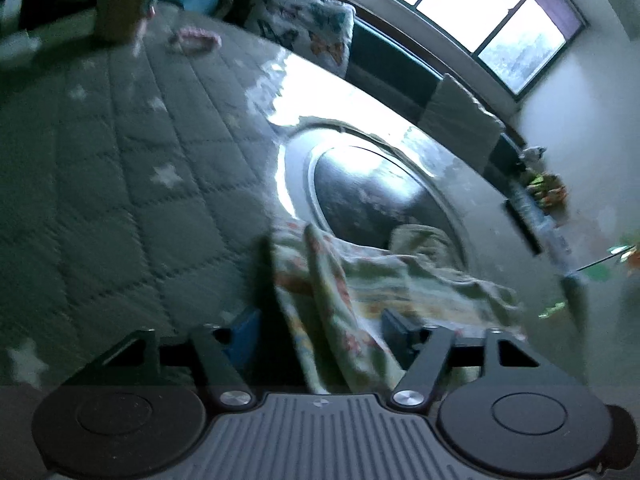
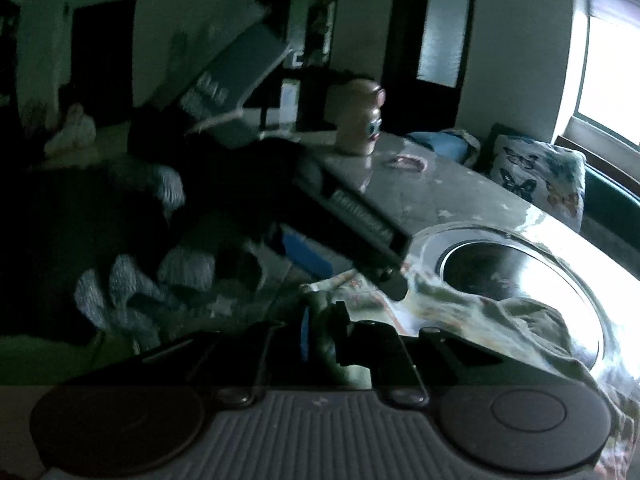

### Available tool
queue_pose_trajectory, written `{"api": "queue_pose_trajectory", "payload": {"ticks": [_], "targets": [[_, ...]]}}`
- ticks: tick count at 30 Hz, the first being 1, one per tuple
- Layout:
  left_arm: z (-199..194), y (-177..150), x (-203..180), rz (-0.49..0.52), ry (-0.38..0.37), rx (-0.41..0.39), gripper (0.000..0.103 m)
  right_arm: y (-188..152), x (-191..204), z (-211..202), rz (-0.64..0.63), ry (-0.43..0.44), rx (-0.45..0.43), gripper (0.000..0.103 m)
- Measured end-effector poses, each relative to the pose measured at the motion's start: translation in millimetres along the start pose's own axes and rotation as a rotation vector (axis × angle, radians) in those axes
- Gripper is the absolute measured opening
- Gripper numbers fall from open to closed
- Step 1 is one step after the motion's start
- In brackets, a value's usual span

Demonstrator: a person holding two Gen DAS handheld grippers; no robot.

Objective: Fold clothes

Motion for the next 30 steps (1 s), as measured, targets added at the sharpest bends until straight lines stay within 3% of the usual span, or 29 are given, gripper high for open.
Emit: {"api": "queue_pose_trajectory", "payload": {"ticks": [2, 8, 15, 24, 30], "targets": [[5.4, -1.5, -1.2, -0.036, -0.031, 0.023, 0.041, 3.0, -2.9, -9.0, 0.014, -0.003, -0.017, 0.01], [15.7, -8.1, -2.7, -0.072, -0.064, 0.043, 0.013, -2.6, -3.9, -20.6, 0.031, 0.01, -0.016, 0.009], [13.9, -7.7, -3.4, -0.058, -0.058, 0.038, 0.011, -12.7, -18.9, -37.0, 0.106, -0.019, -0.022, 0.017], [15.0, -9.1, -3.4, -0.048, -0.053, 0.034, 0.011, -47.5, -119.4, -47.1, 0.244, -0.306, 0.047, 0.017], [15.7, -9.2, -5.0, -0.032, -0.041, 0.034, 0.011, -82.0, -175.0, -48.0, 0.324, -0.435, 0.115, 0.017]]}}
Point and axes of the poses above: each gripper's, at about its wrist camera, not at the fingertips, and z roughly the way its jaws point, x to its left, y to its top, the point moved 6 cm from there along z, roughly the way its jaws point, and after that the axes turned 5 degrees about -x, right-handed, at the moved point
